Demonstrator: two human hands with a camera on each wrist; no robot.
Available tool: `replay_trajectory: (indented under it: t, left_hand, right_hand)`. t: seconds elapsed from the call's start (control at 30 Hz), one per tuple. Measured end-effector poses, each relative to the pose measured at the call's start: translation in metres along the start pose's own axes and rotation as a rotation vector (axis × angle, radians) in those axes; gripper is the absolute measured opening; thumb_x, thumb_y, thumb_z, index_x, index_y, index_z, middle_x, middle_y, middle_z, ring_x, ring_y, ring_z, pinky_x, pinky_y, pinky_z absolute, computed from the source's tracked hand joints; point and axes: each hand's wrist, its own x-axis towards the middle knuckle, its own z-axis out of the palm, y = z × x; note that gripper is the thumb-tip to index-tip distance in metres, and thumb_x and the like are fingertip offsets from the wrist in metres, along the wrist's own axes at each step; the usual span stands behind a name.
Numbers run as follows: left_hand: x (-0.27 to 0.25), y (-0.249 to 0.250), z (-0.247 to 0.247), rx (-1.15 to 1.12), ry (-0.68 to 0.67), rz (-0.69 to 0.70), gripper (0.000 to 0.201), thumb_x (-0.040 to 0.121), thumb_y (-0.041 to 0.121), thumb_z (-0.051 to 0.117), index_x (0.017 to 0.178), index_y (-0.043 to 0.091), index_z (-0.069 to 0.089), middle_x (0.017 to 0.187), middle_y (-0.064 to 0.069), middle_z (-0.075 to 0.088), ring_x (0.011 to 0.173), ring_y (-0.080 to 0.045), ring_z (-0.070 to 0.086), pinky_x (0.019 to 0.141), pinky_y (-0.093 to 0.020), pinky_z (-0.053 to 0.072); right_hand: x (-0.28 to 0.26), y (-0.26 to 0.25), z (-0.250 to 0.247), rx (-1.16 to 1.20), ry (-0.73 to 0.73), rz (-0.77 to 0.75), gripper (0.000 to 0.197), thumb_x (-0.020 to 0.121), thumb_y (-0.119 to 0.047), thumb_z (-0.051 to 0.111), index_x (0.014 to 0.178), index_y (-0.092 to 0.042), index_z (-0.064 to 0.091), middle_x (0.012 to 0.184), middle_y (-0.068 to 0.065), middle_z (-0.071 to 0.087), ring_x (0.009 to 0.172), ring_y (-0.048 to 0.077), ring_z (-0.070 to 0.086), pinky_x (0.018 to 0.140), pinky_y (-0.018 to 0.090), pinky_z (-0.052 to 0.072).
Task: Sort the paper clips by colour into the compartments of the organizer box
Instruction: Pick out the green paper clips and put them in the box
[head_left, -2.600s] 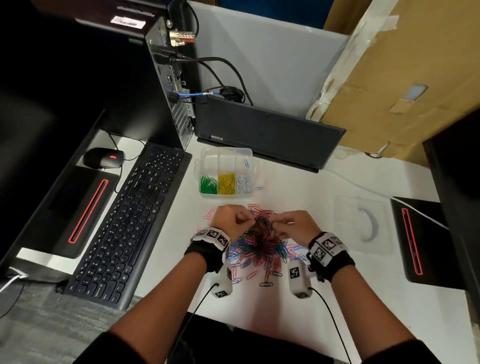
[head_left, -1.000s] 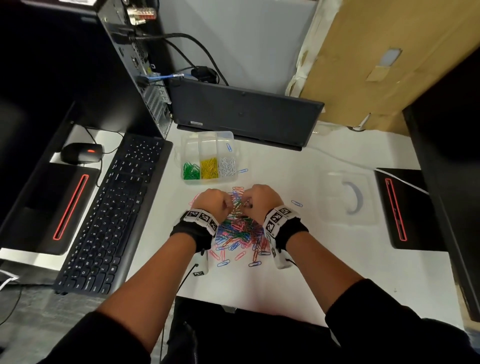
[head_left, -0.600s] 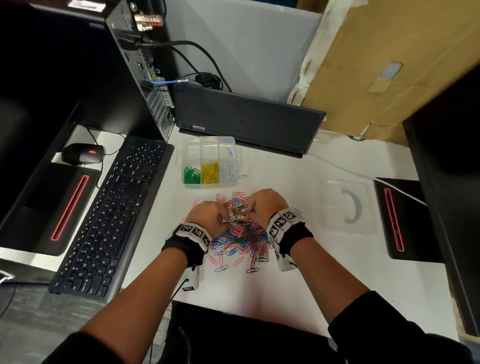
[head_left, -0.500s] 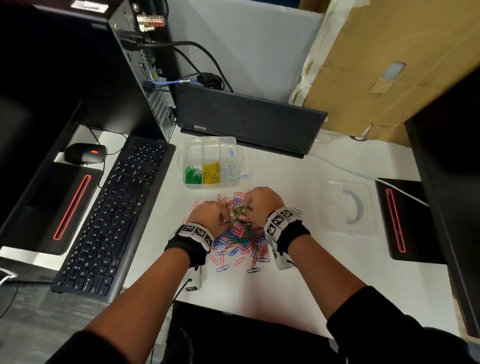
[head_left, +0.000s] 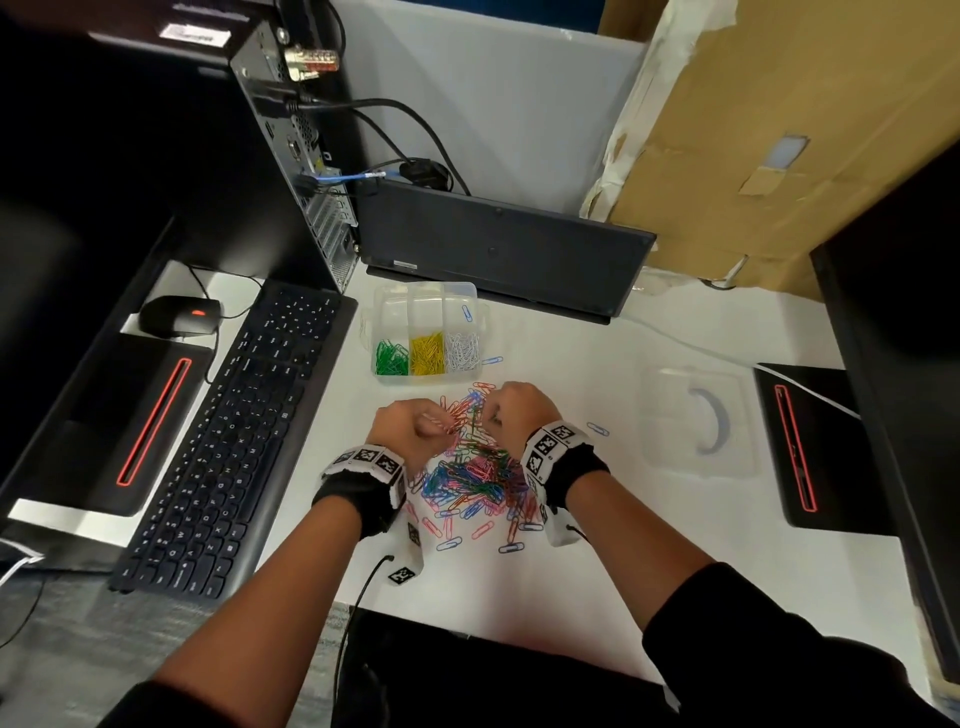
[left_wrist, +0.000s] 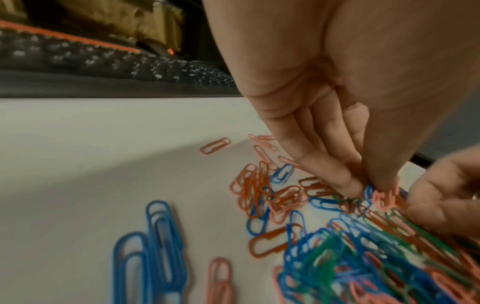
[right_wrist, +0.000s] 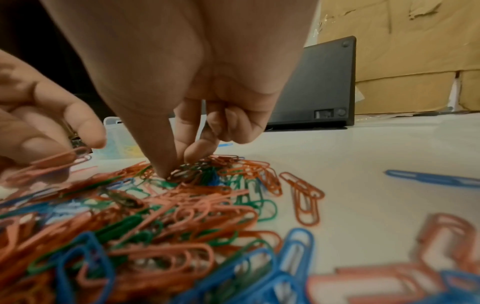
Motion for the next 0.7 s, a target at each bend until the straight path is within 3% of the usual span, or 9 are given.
replay_trajectory:
  t: [0.1, 0.23, 0.4, 0.57, 0.63, 0.7]
  left_hand:
    - [-0.001, -0.003, -0.003, -0.098, -0.029, -0.020, 0.024, 0.074, 0.010, 0.078, 0.087, 0.029, 0.072, 0.071, 0.002, 0.074, 0.072, -0.011, 0.070, 0.077, -0.028, 0.057]
    - [-0.002, -0.006, -0.005, -0.144, -0.037, -0.005, 0.025, 0.079, 0.005, 0.075, 0.090, 0.027, 0.073, 0.074, 0.000, 0.074, 0.071, -0.016, 0.071, 0.079, -0.035, 0.059]
    - [-0.003, -0.005, -0.008, -0.107, 0.003, 0.010, 0.028, 0.079, -0.001, 0.071, 0.087, 0.026, 0.074, 0.077, -0.001, 0.074, 0.080, -0.016, 0.070, 0.079, -0.026, 0.057]
    - [-0.002, -0.003, -0.014, 0.079, 0.004, 0.060, 0.024, 0.083, 0.007, 0.069, 0.085, 0.031, 0.072, 0.077, 0.004, 0.070, 0.073, -0.012, 0.067, 0.067, -0.022, 0.055]
    - [-0.003, -0.002, -0.019, 0.147, 0.009, 0.073, 0.020, 0.083, 0.013, 0.071, 0.084, 0.032, 0.071, 0.079, 0.005, 0.069, 0.072, -0.011, 0.067, 0.069, -0.023, 0.056]
    - [-0.007, -0.004, -0.025, 0.239, -0.004, 0.061, 0.010, 0.080, 0.025, 0.076, 0.077, 0.032, 0.069, 0.077, 0.009, 0.069, 0.071, -0.008, 0.065, 0.073, -0.026, 0.056]
  right_hand:
    - [0.000, 0.005, -0.004, 0.072, -0.007, 0.031, 0.013, 0.081, -0.010, 0.064, 0.075, -0.011, 0.075, 0.082, 0.003, 0.070, 0.077, 0.019, 0.066, 0.071, 0.033, 0.058]
    - [0.001, 0.012, -0.012, 0.108, 0.041, 0.048, 0.012, 0.083, -0.009, 0.066, 0.084, -0.015, 0.076, 0.080, -0.006, 0.061, 0.077, 0.012, 0.059, 0.072, 0.026, 0.052]
    - [0.007, 0.010, -0.005, -0.013, 0.025, 0.010, 0.010, 0.085, -0.014, 0.067, 0.089, -0.021, 0.074, 0.094, -0.001, 0.062, 0.085, 0.016, 0.059, 0.072, 0.027, 0.050]
    - [0.008, 0.015, 0.000, 0.006, -0.009, 0.039, 0.013, 0.083, -0.015, 0.062, 0.073, -0.012, 0.070, 0.084, 0.005, 0.066, 0.079, 0.022, 0.064, 0.068, 0.032, 0.055]
    - [0.008, 0.020, -0.002, 0.018, -0.018, 0.031, 0.015, 0.082, -0.013, 0.060, 0.072, -0.007, 0.069, 0.081, 0.007, 0.067, 0.076, 0.023, 0.064, 0.067, 0.035, 0.057]
    - [0.007, 0.027, -0.005, 0.089, -0.002, 0.027, 0.014, 0.084, -0.015, 0.063, 0.076, -0.008, 0.072, 0.082, 0.003, 0.067, 0.074, 0.016, 0.061, 0.067, 0.029, 0.054]
